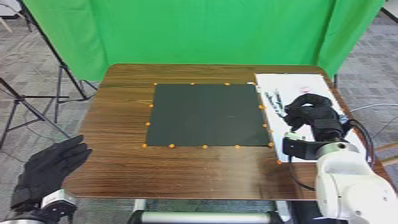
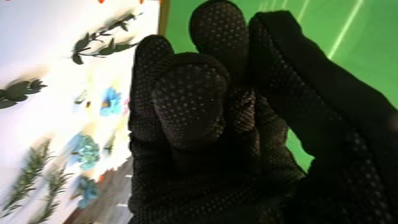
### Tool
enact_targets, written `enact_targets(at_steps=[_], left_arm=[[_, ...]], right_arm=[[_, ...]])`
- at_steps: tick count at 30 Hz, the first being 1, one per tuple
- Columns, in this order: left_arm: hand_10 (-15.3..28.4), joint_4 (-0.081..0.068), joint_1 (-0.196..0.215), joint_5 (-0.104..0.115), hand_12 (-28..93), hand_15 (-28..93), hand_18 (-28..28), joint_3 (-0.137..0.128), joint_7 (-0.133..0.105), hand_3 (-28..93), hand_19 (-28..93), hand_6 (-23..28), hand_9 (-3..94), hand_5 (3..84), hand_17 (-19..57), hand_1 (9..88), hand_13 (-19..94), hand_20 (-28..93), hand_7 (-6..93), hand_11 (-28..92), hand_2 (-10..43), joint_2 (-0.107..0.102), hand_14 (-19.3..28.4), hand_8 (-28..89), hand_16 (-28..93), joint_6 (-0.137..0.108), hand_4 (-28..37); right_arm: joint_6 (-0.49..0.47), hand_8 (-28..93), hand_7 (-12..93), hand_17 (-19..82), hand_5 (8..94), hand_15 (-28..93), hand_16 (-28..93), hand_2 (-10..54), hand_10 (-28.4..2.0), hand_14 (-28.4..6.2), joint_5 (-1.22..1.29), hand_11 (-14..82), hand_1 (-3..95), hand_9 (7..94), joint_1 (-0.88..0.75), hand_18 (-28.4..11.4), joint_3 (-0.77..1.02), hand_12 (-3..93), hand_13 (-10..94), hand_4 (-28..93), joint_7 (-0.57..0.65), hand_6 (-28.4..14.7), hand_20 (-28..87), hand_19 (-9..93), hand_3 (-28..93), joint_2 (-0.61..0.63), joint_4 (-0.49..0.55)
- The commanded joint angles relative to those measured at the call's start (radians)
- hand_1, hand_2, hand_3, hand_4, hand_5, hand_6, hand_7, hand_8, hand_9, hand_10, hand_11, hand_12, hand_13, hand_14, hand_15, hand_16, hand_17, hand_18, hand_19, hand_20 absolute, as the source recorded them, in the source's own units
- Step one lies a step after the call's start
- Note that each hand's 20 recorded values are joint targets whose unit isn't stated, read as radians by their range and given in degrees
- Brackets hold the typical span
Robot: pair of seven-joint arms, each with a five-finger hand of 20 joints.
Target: Arrange flowers
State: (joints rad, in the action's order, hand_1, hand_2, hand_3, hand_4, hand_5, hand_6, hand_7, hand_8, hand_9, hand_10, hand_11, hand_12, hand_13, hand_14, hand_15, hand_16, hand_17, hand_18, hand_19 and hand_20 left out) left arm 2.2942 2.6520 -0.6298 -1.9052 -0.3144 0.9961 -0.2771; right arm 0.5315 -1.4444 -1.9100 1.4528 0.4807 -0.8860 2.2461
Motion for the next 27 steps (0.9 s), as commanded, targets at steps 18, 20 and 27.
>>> enact_targets(at_steps=[18,20,27], left_arm=[[22.9,0.027,0.035,0.001,9,60,21.8,-0.009,0.028,78,61,15.9,40.9,50.7,-10.1,28.5,28,12,14.8,39,7.2,0.006,27.4,-9,-13,-0.038,-17.3],[22.9,0.026,0.032,-0.002,9,60,21.8,-0.007,0.028,78,61,15.9,40.9,50.6,-10.0,28.5,27,11,14.8,39,7.2,0.003,27.4,-9,-13,-0.04,-17.3],[22.9,0.017,0.007,-0.001,9,60,21.8,-0.009,0.028,78,61,15.9,40.8,50.6,-10.0,28.5,27,11,14.9,39,7.3,-0.012,27.5,-9,-13,-0.033,-17.3]], right_arm=[[-0.307,1,43,30,59.6,65,20,-7.2,-17.5,-12.7,-0.659,32.1,37.0,69.1,-0.094,-22.2,0.015,18.4,63,-25,0.221,-5.4,6,77,76,0.063,0.063],[-0.36,-13,39,31,61.0,66,20,-5.9,-18.5,-13.9,-0.732,31.2,34.5,68.4,-0.089,-23.2,0.007,18.2,62,-24,0.266,-6.5,4,79,77,0.071,0.064],[-0.515,-12,25,34,66.3,70,21,-6.4,-21.1,-15.5,-0.817,30.2,34.9,70.0,-0.052,-25.3,-0.033,18.6,63,-23,0.359,-10.6,-2,85,75,0.078,0.049]])
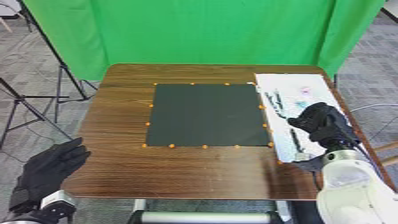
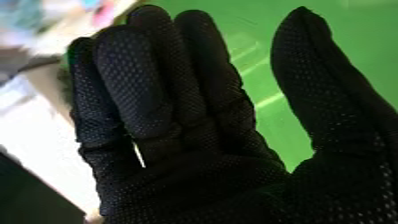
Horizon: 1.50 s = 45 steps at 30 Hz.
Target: Arrange flowers
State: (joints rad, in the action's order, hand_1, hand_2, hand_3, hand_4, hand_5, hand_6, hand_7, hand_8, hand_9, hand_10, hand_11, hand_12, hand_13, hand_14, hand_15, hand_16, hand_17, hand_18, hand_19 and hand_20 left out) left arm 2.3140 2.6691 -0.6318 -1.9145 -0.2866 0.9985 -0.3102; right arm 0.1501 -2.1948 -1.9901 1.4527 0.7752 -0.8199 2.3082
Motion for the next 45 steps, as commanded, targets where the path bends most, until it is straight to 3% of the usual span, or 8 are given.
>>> enact_targets(at_steps=[1,5,10,11,12,17,31,45], left_arm=[[22.9,-0.005,-0.014,-0.001,9,60,21.8,0.0,0.0,78,61,15.9,40.8,50.6,-10.1,28.4,27,11,14.9,39,7.3,-0.017,27.5,-9,-13,0.003,-17.3],[22.9,-0.006,-0.014,0.003,9,60,21.7,0.006,-0.01,78,61,15.9,40.7,50.5,-10.1,28.4,27,11,14.8,39,7.3,-0.023,27.4,-9,-13,0.001,-17.3],[22.9,-0.007,-0.016,-0.001,9,60,21.7,-0.001,-0.002,78,61,15.9,40.8,50.5,-10.1,28.4,27,11,14.8,39,7.1,-0.019,27.4,-9,-13,0.005,-17.2],[22.9,-0.006,-0.011,0.002,9,60,21.7,0.001,-0.012,78,61,15.9,40.8,50.5,-10.1,28.4,27,11,14.8,39,7.2,-0.022,27.4,-9,-13,0.001,-17.3],[22.8,-0.006,-0.015,-0.003,9,60,21.7,-0.001,0.0,78,61,15.9,40.8,50.5,-10.1,28.4,27,11,14.9,39,7.2,-0.018,27.4,-9,-13,0.007,-17.3],[22.8,-0.005,-0.011,-0.001,9,60,21.7,0.002,-0.008,78,61,15.9,40.7,50.5,-10.1,28.3,27,11,14.9,39,7.2,-0.021,27.4,-9,-13,0.002,-17.3],[22.9,-0.005,-0.034,-0.016,9,60,21.7,0.009,0.022,78,61,15.9,40.7,50.5,-10.1,28.3,27,11,14.9,39,7.2,-0.013,27.5,-9,-14,0.02,-17.3],[22.8,-0.004,-0.025,-0.013,9,60,21.8,0.008,0.016,78,61,15.9,40.7,50.5,-10.2,28.4,27,11,14.9,39,7.2,-0.01,27.3,-9,-14,0.016,-17.2]], right_arm=[[-0.14,-12,24,34,66.5,70,21,-6.4,-21.5,-15.8,-0.078,30.0,35.0,69.9,0.03,-25.6,-0.04,18.6,62,-23,0.071,-10.9,-2,86,75,0.013,-0.021],[-0.172,-11,23,35,66.6,70,21,-6.6,-21.9,-16.2,-0.113,29.8,35.1,69.8,0.038,-26.2,-0.065,18.7,62,-23,0.113,-11.5,-5,87,74,0.015,-0.055],[-0.227,-11,22,35,66.6,71,21,-6.6,-22.6,-17.0,-0.172,29.9,35.2,69.7,0.038,-26.8,-0.089,18.7,61,-23,0.153,-12.2,-7,88,73,0.015,-0.094],[-0.223,-11,22,34,66.7,71,21,-6.6,-22.6,-17.0,-0.173,29.9,35.2,69.8,0.041,-27.0,-0.093,18.7,61,-23,0.153,-12.2,-7,89,73,0.016,-0.104],[-0.224,-10,22,34,66.8,71,21,-6.6,-22.8,-17.1,-0.171,29.9,35.2,69.8,0.034,-27.1,-0.091,18.7,61,-23,0.162,-12.4,-8,89,73,0.013,-0.107],[-0.237,-10,21,35,67.6,72,21,-6.7,-22.8,-17.2,-0.184,30.0,35.3,69.9,0.027,-27.3,-0.094,18.8,62,-22,0.172,-12.7,-9,90,73,0.008,-0.129],[-0.297,-9,22,36,68.9,72,20,-6.7,-22.8,-17.0,-0.241,31.0,35.6,70.9,0.089,-27.4,-0.195,19.0,63,-22,0.194,-12.4,-13,92,73,-0.016,-0.175],[-0.339,-9,23,37,71.1,73,20,-6.6,-22.5,-16.5,-0.294,32.4,36.7,72.8,0.111,-27.6,-0.23,19.3,65,-22,0.226,-12.0,-14,93,73,-0.039,-0.252]])
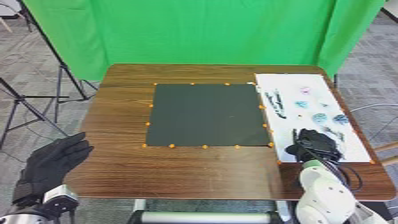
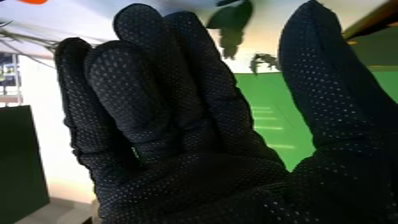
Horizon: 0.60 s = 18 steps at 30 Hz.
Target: Arrange flowers
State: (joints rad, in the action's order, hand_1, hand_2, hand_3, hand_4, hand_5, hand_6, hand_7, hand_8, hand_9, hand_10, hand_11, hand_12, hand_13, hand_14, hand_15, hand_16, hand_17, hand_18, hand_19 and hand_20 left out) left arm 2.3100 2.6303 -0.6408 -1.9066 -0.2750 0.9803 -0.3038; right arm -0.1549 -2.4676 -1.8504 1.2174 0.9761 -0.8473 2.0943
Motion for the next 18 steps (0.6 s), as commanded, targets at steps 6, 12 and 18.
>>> enact_targets(at_steps=[6,12,18], left_arm=[[22.8,-0.001,0.015,-0.004,9,60,21.7,-0.002,0.002,78,61,15.9,40.7,50.6,-10.2,28.5,27,11,14.9,39,7.2,0.013,27.3,-9,-14,0.012,-17.0],[22.8,-0.002,0.008,-0.004,9,60,21.7,0.001,0.01,78,61,15.9,40.7,50.5,-10.2,28.5,27,11,14.9,39,7.2,0.015,27.3,-9,-14,0.015,-16.9],[22.8,-0.004,0.006,-0.006,9,60,21.7,0.003,0.012,78,61,15.9,40.9,50.5,-10.1,28.4,27,11,14.9,39,7.2,0.015,27.3,-9,-13,0.018,-16.8]], right_arm=[[-0.039,-9,24,37,71.4,73,20,-8.5,-22.2,-16.1,-0.037,33.1,39.3,73.2,-0.062,-27.6,0.003,19.6,65,-22,0.024,-11.6,-14,93,74,-0.021,-0.045],[-0.011,-7,26,38,72.5,72,21,-9.3,-20.8,-14.3,-0.073,34.6,41.9,74.7,-0.07,-27.0,-0.006,20.0,68,-23,0.018,-10.1,-12,93,74,-0.025,-0.075],[-0.001,12,28,40,74.4,71,22,-9.5,-18.6,-11.9,-0.084,35.6,49.2,77.6,-0.063,-25.8,-0.013,20.5,72,-27,0.016,-8.5,-10,93,71,-0.031,-0.1]])
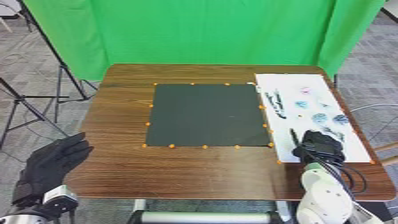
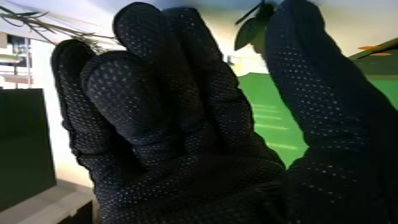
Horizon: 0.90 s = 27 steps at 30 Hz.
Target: Arrange flowers
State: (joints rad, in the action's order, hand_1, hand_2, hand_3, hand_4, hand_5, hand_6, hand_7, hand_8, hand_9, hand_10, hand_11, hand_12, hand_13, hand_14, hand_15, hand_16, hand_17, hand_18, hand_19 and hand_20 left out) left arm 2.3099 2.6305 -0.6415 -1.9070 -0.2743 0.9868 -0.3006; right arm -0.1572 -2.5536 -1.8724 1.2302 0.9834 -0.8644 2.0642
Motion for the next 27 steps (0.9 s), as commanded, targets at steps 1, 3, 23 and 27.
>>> enact_targets(at_steps=[1,3,23,27], left_arm=[[22.8,-0.002,0.008,-0.004,9,60,21.7,0.004,0.008,78,61,15.9,40.9,50.5,-10.2,28.4,27,11,14.9,39,7.2,0.008,27.3,-9,-13,0.011,-16.8],[22.8,-0.004,0.004,-0.005,9,60,21.7,0.005,0.011,78,61,15.9,40.8,50.5,-10.2,28.4,27,11,14.9,39,7.2,0.009,27.3,-9,-13,0.015,-16.8],[22.8,-0.006,-0.004,-0.009,8,60,21.8,0.012,0.022,79,61,15.9,40.8,50.7,-10.2,28.5,27,11,14.9,39,7.5,0.013,27.4,-9,-14,0.016,-16.8],[22.8,-0.004,0.0,-0.006,9,60,21.8,0.012,0.017,79,61,15.9,40.7,50.6,-10.2,28.5,27,11,14.9,39,7.6,0.012,27.4,-9,-14,0.011,-16.8]], right_arm=[[0.001,13,28,40,74.5,71,22,-9.5,-18.5,-11.7,0.003,35.7,49.7,77.7,-0.037,-25.7,-0.029,20.6,72,-27,0.007,-8.4,-9,93,70,-0.014,-0.074],[-0.006,13,28,40,74.6,71,22,-9.5,-18.2,-11.4,0.018,35.7,50.2,78.1,-0.038,-25.6,-0.03,20.8,72,-27,0.011,-8.1,-9,93,70,-0.017,-0.07],[0.028,-9,26,37,72.2,71,22,-9.5,-20.6,-13.9,-0.009,34.3,40.5,73.9,0.016,-26.8,-0.079,19.9,68,-24,0.022,-9.4,-12,93,74,-0.036,-0.099],[0.032,-9,26,37,72.2,71,22,-9.5,-20.7,-13.9,-0.022,34.4,40.5,73.7,0.031,-26.9,-0.091,19.9,68,-24,0.024,-9.5,-12,93,74,-0.035,-0.104]])
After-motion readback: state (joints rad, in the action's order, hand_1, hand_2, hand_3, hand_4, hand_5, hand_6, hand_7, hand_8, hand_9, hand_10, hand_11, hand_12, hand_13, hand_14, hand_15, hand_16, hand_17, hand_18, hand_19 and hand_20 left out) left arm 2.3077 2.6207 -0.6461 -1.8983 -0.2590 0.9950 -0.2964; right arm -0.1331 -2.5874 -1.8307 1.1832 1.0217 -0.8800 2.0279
